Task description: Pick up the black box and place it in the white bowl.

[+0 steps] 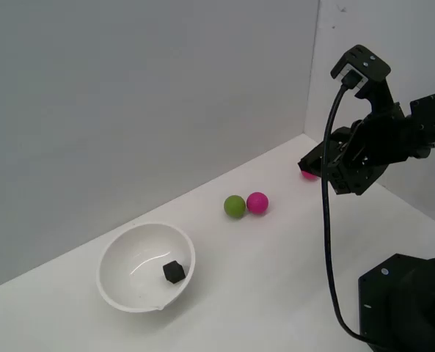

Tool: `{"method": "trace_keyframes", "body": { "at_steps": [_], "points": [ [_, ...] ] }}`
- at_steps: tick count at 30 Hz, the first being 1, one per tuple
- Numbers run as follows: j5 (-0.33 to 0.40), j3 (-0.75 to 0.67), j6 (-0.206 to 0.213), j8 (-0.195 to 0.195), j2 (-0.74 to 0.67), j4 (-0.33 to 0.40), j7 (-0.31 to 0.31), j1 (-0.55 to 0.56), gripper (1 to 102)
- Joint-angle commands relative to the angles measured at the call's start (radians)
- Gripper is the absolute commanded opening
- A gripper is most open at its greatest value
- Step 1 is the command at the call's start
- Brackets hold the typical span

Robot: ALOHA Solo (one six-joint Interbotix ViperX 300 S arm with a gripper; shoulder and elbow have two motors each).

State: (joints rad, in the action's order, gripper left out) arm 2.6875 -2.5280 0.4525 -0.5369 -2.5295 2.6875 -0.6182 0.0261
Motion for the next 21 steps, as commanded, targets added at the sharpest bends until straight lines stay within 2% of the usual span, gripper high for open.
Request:
{"method": "trace_keyframes", "body": {
  "at_steps": [1,13,21],
  "points": [
    [0.014,-0.034,0.017,-0.008,-0.034,0.014,0.005,0.005,3],
    [0.069,-0.227,0.025,-0.005,-0.224,0.071,0.051,-0.035,3],
    [0.069,-0.236,0.023,-0.005,-0.235,0.071,0.046,-0.051,3]
  ]
}}
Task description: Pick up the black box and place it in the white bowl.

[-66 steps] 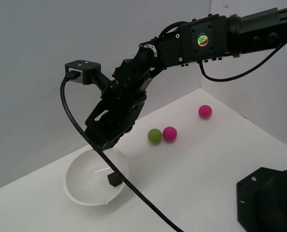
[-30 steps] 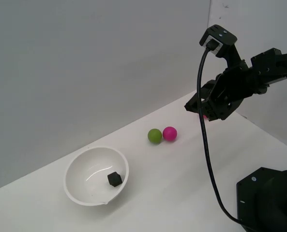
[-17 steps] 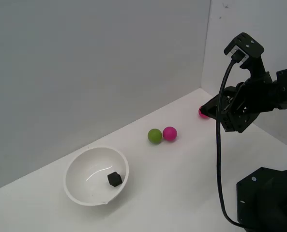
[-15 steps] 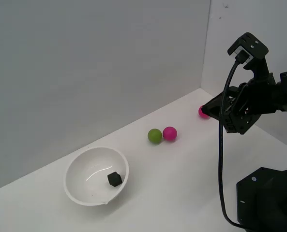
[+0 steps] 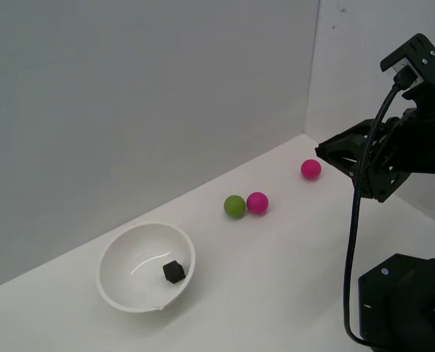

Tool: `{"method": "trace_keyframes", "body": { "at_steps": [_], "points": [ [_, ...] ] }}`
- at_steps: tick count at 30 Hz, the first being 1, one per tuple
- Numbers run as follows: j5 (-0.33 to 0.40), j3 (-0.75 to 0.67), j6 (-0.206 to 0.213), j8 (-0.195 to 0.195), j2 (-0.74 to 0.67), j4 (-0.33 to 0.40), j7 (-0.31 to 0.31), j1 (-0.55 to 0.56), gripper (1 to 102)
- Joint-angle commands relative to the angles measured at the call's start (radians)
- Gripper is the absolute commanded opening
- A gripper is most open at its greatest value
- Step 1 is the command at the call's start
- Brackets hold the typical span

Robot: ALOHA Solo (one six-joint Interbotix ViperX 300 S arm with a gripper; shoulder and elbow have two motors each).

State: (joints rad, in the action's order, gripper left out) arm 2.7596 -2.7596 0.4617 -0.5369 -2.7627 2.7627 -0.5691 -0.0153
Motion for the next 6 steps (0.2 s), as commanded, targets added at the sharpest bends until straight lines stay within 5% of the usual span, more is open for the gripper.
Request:
{"method": "trace_keyframes", "body": {
  "at_steps": [1,6],
  "points": [
    [-0.003,-0.005,0.014,-0.005,-0.002,-0.003,-0.002,-0.009,3],
    [-0.002,-0.008,0.015,-0.005,-0.005,-0.005,-0.003,-0.009,3]
  ]
}}
